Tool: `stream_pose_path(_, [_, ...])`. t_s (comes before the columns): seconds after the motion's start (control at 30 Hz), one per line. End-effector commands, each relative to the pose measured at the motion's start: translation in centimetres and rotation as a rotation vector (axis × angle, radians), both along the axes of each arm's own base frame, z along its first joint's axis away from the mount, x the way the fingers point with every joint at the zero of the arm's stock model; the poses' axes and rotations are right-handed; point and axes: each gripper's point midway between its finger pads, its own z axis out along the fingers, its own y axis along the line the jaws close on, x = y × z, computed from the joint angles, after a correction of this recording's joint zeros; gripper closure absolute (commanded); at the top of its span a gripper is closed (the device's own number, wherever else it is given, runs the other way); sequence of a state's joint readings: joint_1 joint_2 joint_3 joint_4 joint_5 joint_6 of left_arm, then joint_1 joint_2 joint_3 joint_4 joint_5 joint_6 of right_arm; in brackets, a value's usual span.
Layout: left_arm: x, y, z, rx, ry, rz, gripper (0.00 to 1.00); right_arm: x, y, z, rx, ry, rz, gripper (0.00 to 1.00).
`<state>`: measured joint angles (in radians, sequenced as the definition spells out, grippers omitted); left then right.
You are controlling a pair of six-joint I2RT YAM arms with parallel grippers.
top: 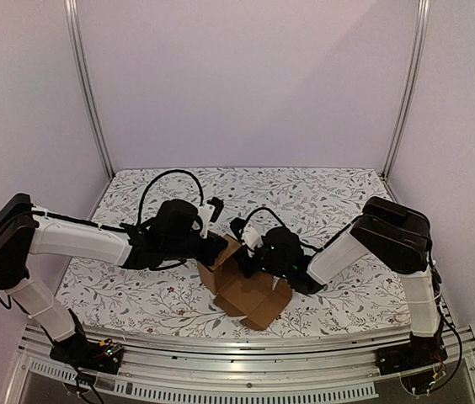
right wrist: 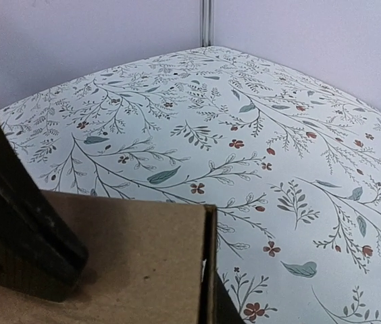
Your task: Fold the paper box
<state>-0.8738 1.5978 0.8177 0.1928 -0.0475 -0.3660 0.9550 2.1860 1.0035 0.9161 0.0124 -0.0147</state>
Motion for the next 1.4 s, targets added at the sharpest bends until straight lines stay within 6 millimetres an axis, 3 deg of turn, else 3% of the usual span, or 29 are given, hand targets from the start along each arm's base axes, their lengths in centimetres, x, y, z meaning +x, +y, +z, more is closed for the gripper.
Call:
stream_pose_path(0.0, [0.1, 0.7, -1.4, 0.042, 0.042, 0.005, 1.00, 0.8, 0.4, -0.9, 0.005, -0.001, -0.024, 1.00])
stream_pose_path(0.3, [0.1, 0.8, -1.5, 0.046, 0.044, 0.007, 1.00, 0.8, 0.2, -1.5, -0.004, 0.003, -0.028, 0.98])
stream_pose_path(0.47, [0.1, 0.9, -1.5, 0.048, 0.041, 0.011, 1.00, 0.6, -0.2, -1.7, -0.010, 0.009, -0.032, 0.72])
stream_pose_path(0.57, [0.2, 0.9, -1.5, 0.048, 0.042, 0.011, 1.00, 0.5, -0.4, -1.5, -0.013, 0.007, -0.038, 0.67])
stream_pose_path(0.63, [0.2, 1.0, -1.4, 0.046, 0.042, 0.013, 1.00, 0.7, -0.6, -1.6, -0.019, 0.006, -0.049, 0.71])
stream_pose_path(0.73, [0.2, 0.9, -1.4, 0.044, 0.042, 0.010, 1.00, 0.8, -0.6, -1.8, -0.026, 0.009, -0.053, 0.98])
stream_pose_path(0.97, [0.3, 0.9, -1.1, 0.043, 0.039, 0.009, 1.00, 0.8, -0.7, -1.5, -0.041, -0.008, -0.061, 1.00])
stream_pose_path(1.0, [0.4, 0.9, -1.0, 0.042, 0.038, 0.009, 1.00, 0.9, -0.7, -1.4, -0.041, -0.009, -0.063, 0.97])
stream_pose_path(1.1, [0.5, 0.8, -0.9, 0.043, 0.035, 0.010, 1.00, 0.8, -1.0, -1.2, -0.041, -0.009, -0.071, 0.69])
stream_pose_path(1.17, [0.6, 0.8, -0.8, 0.044, 0.032, 0.009, 1.00, 0.7, -1.3, -0.7, -0.042, -0.018, -0.071, 0.59])
stream_pose_path(1.37, [0.7, 0.9, 0.2, 0.040, 0.011, 0.006, 1.00, -0.7, -2.4, 0.0, -0.083, -0.022, -0.028, 0.41])
